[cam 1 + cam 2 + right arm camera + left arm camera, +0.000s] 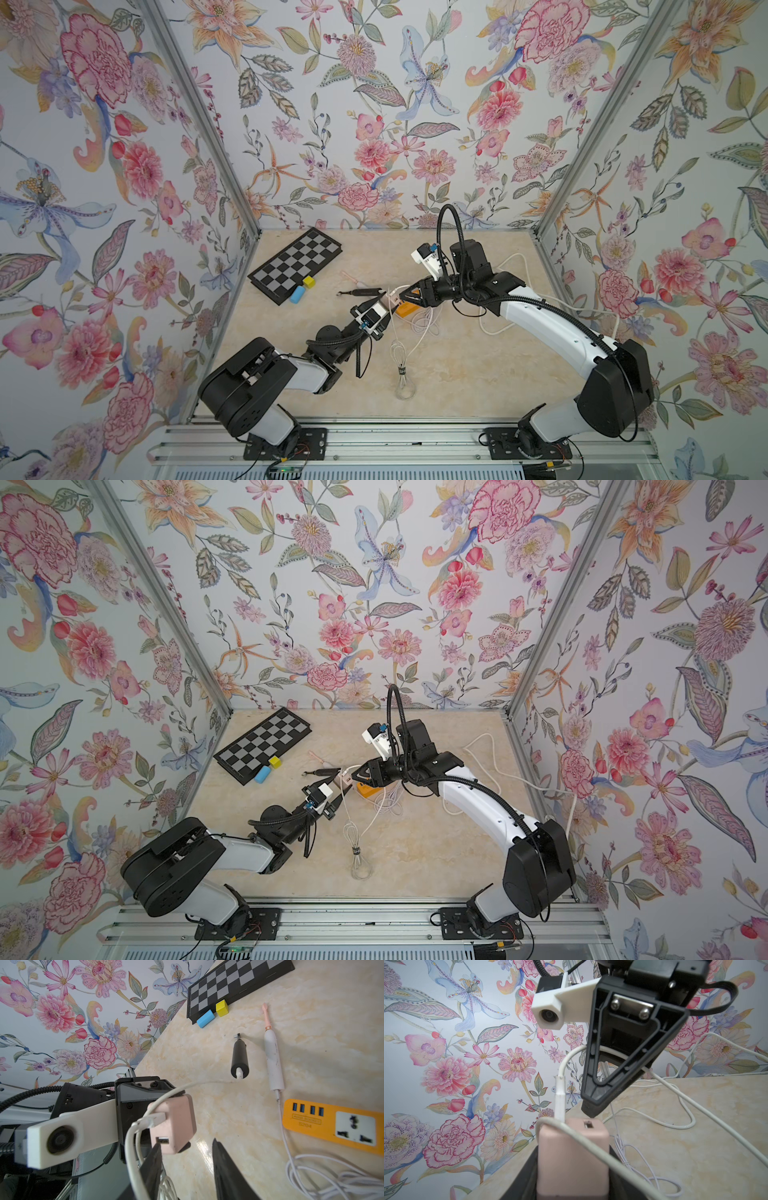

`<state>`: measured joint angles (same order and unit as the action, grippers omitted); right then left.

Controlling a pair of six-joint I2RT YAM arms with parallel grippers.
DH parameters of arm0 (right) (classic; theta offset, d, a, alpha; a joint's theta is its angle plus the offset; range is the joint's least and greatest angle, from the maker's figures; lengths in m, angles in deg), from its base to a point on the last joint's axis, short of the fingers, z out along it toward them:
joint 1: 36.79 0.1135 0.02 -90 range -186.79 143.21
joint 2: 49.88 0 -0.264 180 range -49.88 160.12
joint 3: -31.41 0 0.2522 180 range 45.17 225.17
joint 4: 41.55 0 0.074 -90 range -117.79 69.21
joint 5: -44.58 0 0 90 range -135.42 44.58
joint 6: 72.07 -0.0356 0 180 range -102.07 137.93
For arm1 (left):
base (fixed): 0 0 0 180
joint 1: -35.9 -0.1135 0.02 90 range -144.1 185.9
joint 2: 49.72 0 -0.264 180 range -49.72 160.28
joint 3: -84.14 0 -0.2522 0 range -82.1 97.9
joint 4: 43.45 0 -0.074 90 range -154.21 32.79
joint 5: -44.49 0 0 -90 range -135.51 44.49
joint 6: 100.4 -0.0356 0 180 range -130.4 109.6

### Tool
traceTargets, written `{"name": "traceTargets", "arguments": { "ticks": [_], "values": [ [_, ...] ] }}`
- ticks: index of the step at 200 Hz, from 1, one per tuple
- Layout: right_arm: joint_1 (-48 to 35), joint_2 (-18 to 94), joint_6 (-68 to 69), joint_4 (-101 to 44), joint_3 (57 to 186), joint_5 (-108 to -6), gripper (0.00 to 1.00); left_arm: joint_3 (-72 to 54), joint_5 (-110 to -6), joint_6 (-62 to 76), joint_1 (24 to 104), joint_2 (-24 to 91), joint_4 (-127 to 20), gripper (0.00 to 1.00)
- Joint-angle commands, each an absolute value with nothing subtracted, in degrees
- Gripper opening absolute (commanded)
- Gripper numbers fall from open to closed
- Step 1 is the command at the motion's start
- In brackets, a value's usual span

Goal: Charge the electric toothbrush
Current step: Pick up the plug from the center of the board.

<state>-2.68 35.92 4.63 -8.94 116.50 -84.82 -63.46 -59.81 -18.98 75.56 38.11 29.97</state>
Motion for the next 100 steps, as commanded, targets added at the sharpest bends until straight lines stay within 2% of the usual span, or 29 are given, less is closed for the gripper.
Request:
{"name": "traceTargets", "arguments": {
  "ticks": [1, 12, 36, 63, 75, 86, 100],
  "values": [
    [-0.75, 36.92, 8.97, -7.72, 119.00, -80.98, 0.49, -60.77, -63.27, -18.57, 75.93, 38.78, 35.34, 0.39],
    [0.01, 37.62, 9.74, -7.75, 119.67, -80.04, 0.51, -60.57, -63.62, -18.40, 75.90, 39.20, 35.66, 0.39],
    [1.58, 39.60, 10.55, -7.75, 121.08, -80.41, 0.46, -59.82, -64.44, -16.54, 75.95, 39.51, 35.69, 0.39],
    [2.31, 41.28, 11.28, -7.65, 121.54, -81.01, 0.38, -59.42, -64.80, -15.46, 75.86, 39.48, 35.69, 0.40],
    [2.48, 41.47, 11.66, -7.57, 121.42, -81.09, 0.31, -59.34, -65.06, -15.15, 75.75, 39.52, 35.69, 0.43],
    [2.68, 41.31, 12.09, -7.49, 121.31, -81.50, 0.22, -59.09, -65.54, -14.46, 75.63, 39.48, 35.45, 0.49],
    [2.71, 40.82, 11.13, -7.19, 121.35, -79.10, 0.11, -59.27, -64.74, -13.17, 74.94, 39.49, 35.53, 0.72]
  ]
}}
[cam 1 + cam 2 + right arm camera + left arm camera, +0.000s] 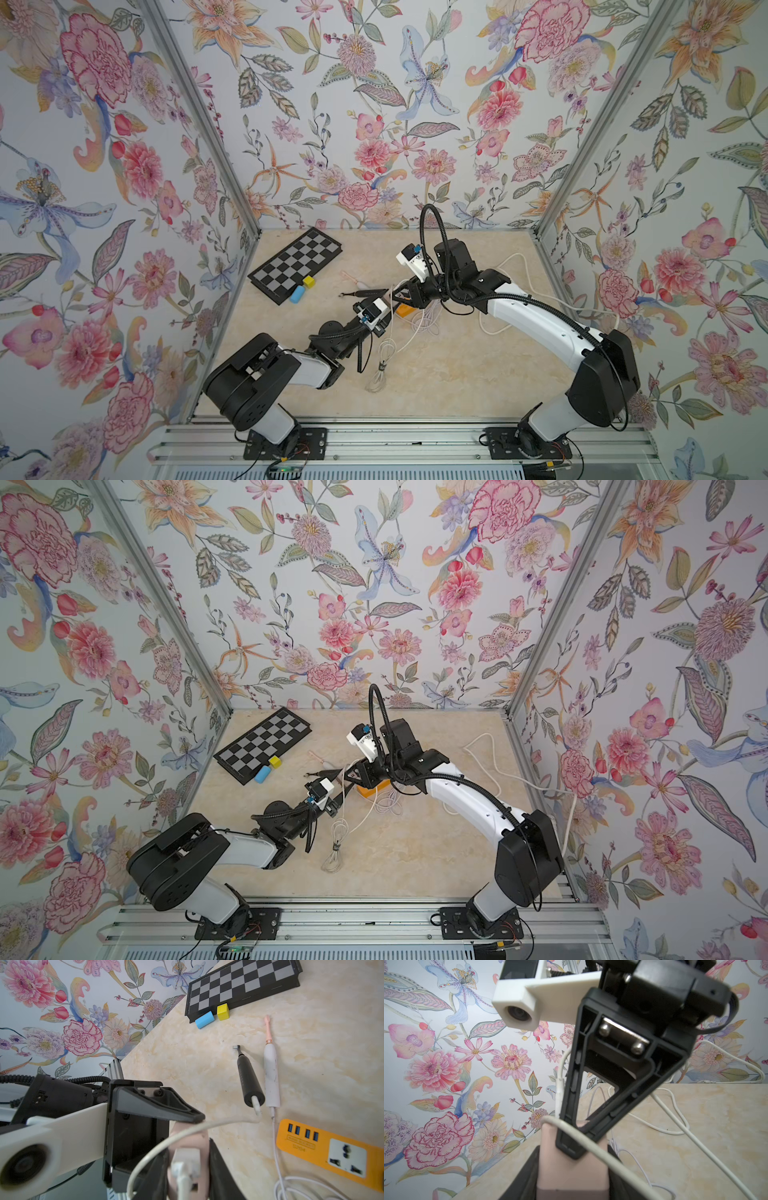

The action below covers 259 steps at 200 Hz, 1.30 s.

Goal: Charge the electric toothbrush
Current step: Pick up the plug from the center of the board, then insert the plug into the socket.

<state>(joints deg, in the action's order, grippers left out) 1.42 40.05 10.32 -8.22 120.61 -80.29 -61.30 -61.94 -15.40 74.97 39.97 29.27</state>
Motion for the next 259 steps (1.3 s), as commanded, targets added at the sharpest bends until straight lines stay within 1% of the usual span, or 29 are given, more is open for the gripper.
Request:
{"name": "traceTargets", "arguments": {
  "ticks": [1, 5, 13, 17, 26, 42, 60, 72, 85, 105, 117, 123, 132, 153, 168, 176, 185, 193, 199, 215, 225, 244, 259],
  "values": [
    [2.69, 40.74, 11.01, -7.12, 121.32, -78.65, 0.11, -59.30, -64.66, -13.02, 74.89, 39.53, 35.61, 0.74],
    [2.67, 40.45, 10.42, -6.78, 121.37, -77.00, 0.09, -59.53, -64.07, -12.34, 74.64, 39.49, 36.10, 0.81],
    [2.65, 40.10, 9.50, -5.27, 121.54, -73.13, 0.08, -60.57, -62.83, -10.52, 73.88, 39.48, 38.08, 0.91],
    [2.57, 39.96, 9.41, -4.02, 121.75, -71.17, 0.08, -61.20, -62.51, -9.37, 73.37, 40.74, 39.66, 0.94],
    [2.65, 39.92, 9.49, -0.56, 122.26, -66.86, 0.09, -62.98, -62.19, -6.30, 71.80, 41.75, 43.48, 0.98],
    [2.66, 40.58, 9.53, 5.76, 122.73, -61.93, 0.11, -65.49, -63.05, -0.78, 69.00, 42.66, 48.12, 0.99],
    [2.67, 42.54, 10.87, 13.04, 123.86, -61.66, 0.11, -67.15, -64.30, -0.87, 68.37, 43.13, 48.09, 0.99],
    [2.80, 43.60, 10.62, 16.91, 124.25, -58.77, 0.11, -67.82, -64.37, -0.65, 68.33, 43.41, 48.02, 0.99],
    [2.87, 43.82, 9.63, 18.69, 124.06, -54.34, 0.11, -68.28, -64.25, -0.39, 68.33, 43.58, 48.11, 0.99],
    [3.23, 43.64, 10.04, 19.65, 124.62, -53.40, 0.11, -68.41, -64.19, -1.19, 68.34, 44.16, 47.43, 0.99],
    [3.92, 43.77, 9.35, 21.25, 126.31, -46.66, 0.10, -68.47, -63.48, -2.03, 68.25, 44.23, 46.59, 0.99],
    [4.56, 44.28, 9.60, 23.06, 127.86, -42.28, 0.09, -68.34, -63.07, -2.74, 68.21, 44.15, 45.72, 0.99],
    [5.37, 45.31, 10.65, 25.60, 130.35, -38.77, 0.09, -68.13, -62.08, -3.49, 68.16, 43.67, 43.98, 0.99],
    [6.08, 46.28, 13.41, 26.07, 134.00, -37.98, 0.11, -67.99, -61.17, -4.29, 67.91, 42.55, 41.73, 0.99],
    [7.10, 47.18, 14.86, 27.43, 136.58, -30.61, 0.10, -68.16, -58.82, -4.36, 67.77, 41.83, 40.78, 0.99],
    [7.63, 47.29, 16.58, 29.31, 137.88, -30.99, 0.10, -67.59, -57.00, -4.25, 67.72, 41.26, 38.81, 0.99],
    [8.03, 46.19, 16.94, 29.90, 137.63, -32.23, 0.11, -66.37, -54.94, -4.00, 67.72, 40.49, 35.08, 0.99],
    [8.37, 44.82, 16.50, 29.75, 136.72, -30.82, 0.11, -65.06, -53.61, -3.68, 67.72, 40.45, 31.06, 0.99],
    [8.82, 43.82, 16.47, 29.76, 136.22, -28.34, 0.11, -64.22, -52.81, -3.64, 67.74, 38.22, 28.42, 0.99],
    [9.81, 41.56, 17.40, 29.27, 135.48, -20.56, 0.11, -62.78, -51.47, -2.94, 67.67, 37.80, 24.77, 0.99],
    [9.83, 40.57, 19.68, 26.15, 135.04, -21.76, 0.11, -62.97, -51.72, -2.09, 67.63, 37.89, 25.74, 0.99],
    [8.39, 39.08, 24.26, 15.78, 132.68, -31.91, 0.11, -64.59, -52.43, -0.08, 67.63, 37.69, 29.78, 0.99],
    [6.30, 40.30, 24.76, 9.56, 132.27, -35.55, 0.09, -65.76, -51.46, 1.33, 67.42, 36.18, 29.85, 0.99]
  ]
}}
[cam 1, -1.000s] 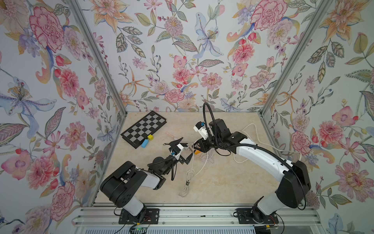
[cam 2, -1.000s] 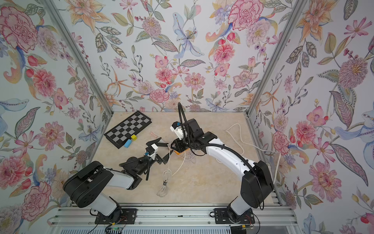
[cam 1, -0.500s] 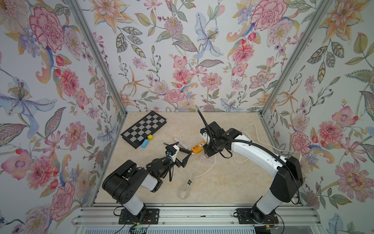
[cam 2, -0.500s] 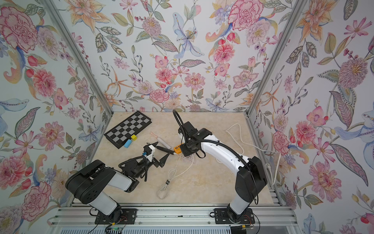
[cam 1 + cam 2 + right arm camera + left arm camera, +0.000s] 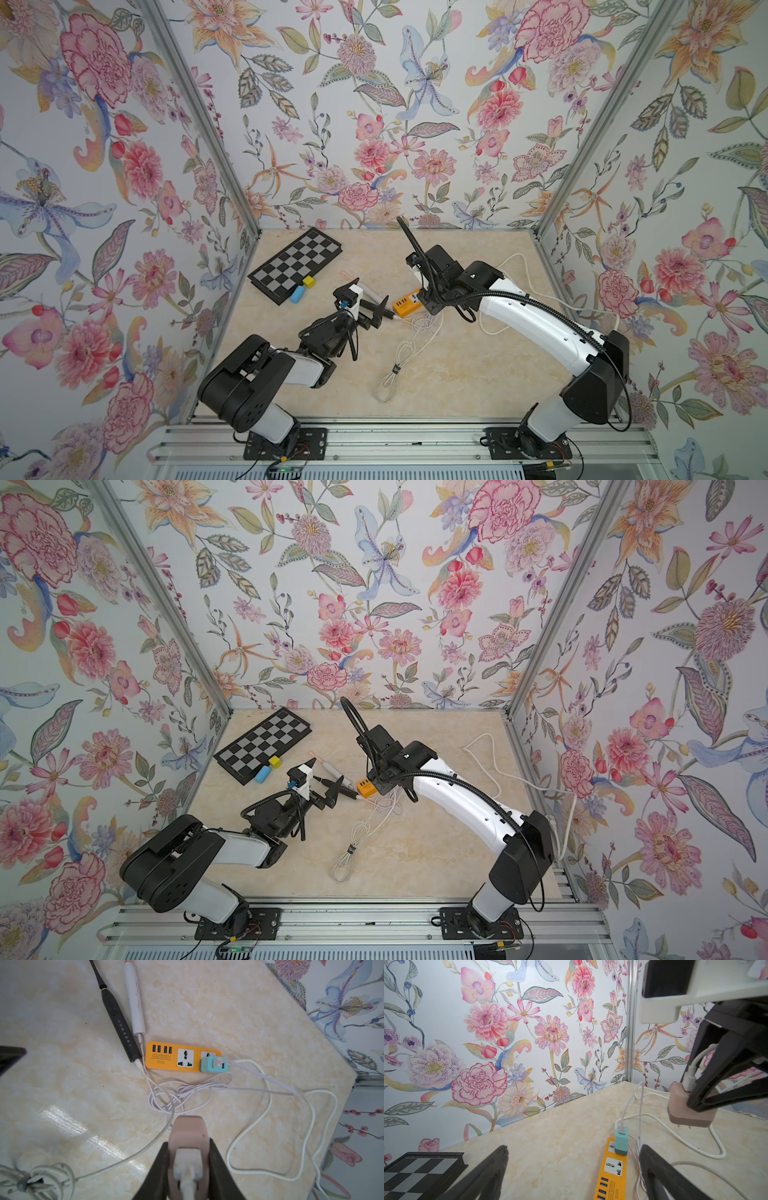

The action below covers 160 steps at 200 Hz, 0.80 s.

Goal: Charge the electric toothbrush
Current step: Insert the plug into the socket.

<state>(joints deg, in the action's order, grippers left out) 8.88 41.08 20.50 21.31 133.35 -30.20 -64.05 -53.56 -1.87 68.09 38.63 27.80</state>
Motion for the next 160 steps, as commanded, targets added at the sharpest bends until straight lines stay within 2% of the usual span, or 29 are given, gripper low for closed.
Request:
{"name": "traceTargets", "arguments": {
  "ticks": [1, 15, 30, 48, 59, 67, 77, 85, 124, 160],
  "values": [
    [6.20, 40.43, 24.82, 9.08, 132.27, -35.74, 0.09, -65.80, -51.39, 1.35, 67.35, 36.03, 29.74, 0.99],
    [5.38, 43.71, 22.14, 5.05, 132.55, -31.79, 0.10, -66.27, -48.49, 3.89, 67.37, 33.08, 26.22, 0.99],
    [5.38, 48.72, 6.91, 5.52, 135.52, -21.67, 0.12, -65.08, -44.99, 7.88, 67.42, 28.79, 17.34, 0.99],
    [6.27, 51.43, -13.27, 7.23, 135.99, -16.58, 0.13, -60.81, -38.72, 13.72, 67.82, 23.15, -0.49, 0.99],
    [7.41, 52.41, -21.36, 6.54, 135.13, -15.08, 0.15, -57.08, -33.68, 17.80, 67.98, 20.16, -13.19, 0.99],
    [8.16, 54.09, -27.29, 8.85, 136.51, -13.17, 0.14, -54.77, -31.65, 19.98, 67.98, 18.35, -20.68, 0.99],
    [8.36, 56.96, -34.71, 14.69, 140.74, -12.35, 0.11, -52.95, -30.99, 20.44, 68.08, 16.09, -26.79, 0.99],
    [8.66, 58.95, -38.85, 17.88, 143.62, -11.78, 0.14, -51.92, -30.03, 20.65, 68.08, 14.20, -30.69, 0.99],
    [8.42, 64.54, -52.38, 19.89, 146.40, -13.34, 0.15, -43.33, -27.16, 16.85, 67.67, 8.14, -51.25, 0.99],
    [8.56, 72.78, -68.22, 35.12, 155.78, -11.37, 0.13, -40.26, -25.56, 8.85, 65.85, 4.30, -57.64, 0.99]
  ]
}}
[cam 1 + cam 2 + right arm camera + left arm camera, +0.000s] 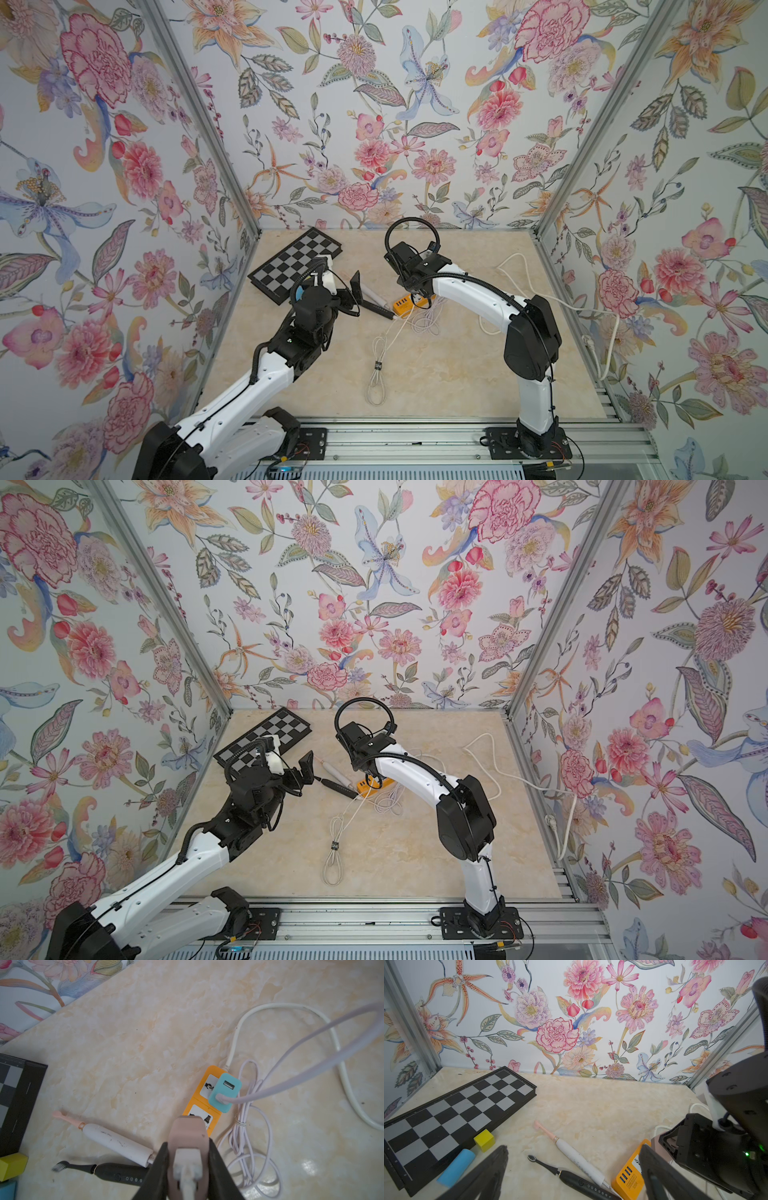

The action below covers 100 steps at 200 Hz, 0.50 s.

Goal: Charge the electric toothbrush
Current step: Insert the plug into the socket.

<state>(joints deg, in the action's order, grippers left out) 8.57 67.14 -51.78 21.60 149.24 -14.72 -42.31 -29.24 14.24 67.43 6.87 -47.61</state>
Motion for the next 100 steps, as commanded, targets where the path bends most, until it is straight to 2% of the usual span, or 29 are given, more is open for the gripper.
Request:
{"name": "traceTargets", "arguments": {
  "ticks": [1, 24, 100],
  "values": [
    [8.60, 73.07, -68.56, 35.61, 156.20, -11.35, 0.13, -40.30, -25.47, 8.85, 65.82, 4.18, -57.69, 0.99],
    [8.92, 77.69, -73.77, 42.99, 161.91, -12.03, 0.11, -40.38, -26.67, 9.48, 65.48, 2.91, -57.74, 0.99],
    [8.12, 81.12, -77.37, 43.54, 163.10, -12.52, 0.10, -42.31, -27.78, 8.51, 65.39, 3.43, -55.36, 0.99]
  ]
}}
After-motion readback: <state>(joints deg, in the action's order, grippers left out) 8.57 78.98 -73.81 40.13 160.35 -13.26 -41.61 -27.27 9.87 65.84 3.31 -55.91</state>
